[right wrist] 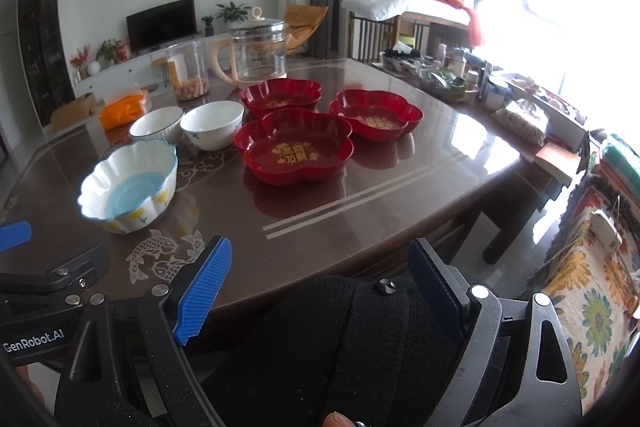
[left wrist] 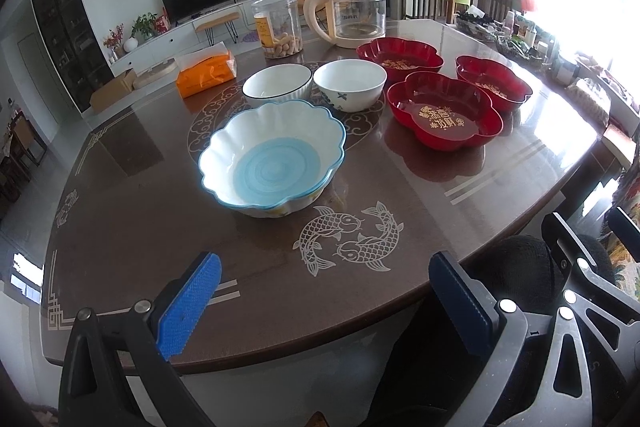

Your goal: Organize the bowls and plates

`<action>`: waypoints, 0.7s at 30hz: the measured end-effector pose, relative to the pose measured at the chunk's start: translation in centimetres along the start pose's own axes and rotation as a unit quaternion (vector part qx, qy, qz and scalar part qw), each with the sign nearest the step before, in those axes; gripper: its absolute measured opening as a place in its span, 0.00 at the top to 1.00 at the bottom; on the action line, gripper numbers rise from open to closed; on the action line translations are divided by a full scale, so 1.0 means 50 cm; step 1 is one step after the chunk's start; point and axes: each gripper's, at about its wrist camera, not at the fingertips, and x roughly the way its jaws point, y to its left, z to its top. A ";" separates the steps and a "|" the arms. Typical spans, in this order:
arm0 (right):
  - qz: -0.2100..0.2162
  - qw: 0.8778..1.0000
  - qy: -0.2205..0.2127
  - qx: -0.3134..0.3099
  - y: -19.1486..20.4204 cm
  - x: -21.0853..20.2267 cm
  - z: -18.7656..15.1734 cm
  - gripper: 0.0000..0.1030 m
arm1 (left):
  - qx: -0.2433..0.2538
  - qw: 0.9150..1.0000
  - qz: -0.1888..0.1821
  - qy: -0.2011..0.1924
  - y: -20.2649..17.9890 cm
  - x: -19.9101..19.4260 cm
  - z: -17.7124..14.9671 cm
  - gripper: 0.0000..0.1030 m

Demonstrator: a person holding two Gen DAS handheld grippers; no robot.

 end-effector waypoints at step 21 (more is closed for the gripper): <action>0.004 1.000 0.014 0.003 0.000 0.016 -0.008 0.11 | 0.010 1.000 0.016 0.002 -0.006 0.016 -0.005 0.00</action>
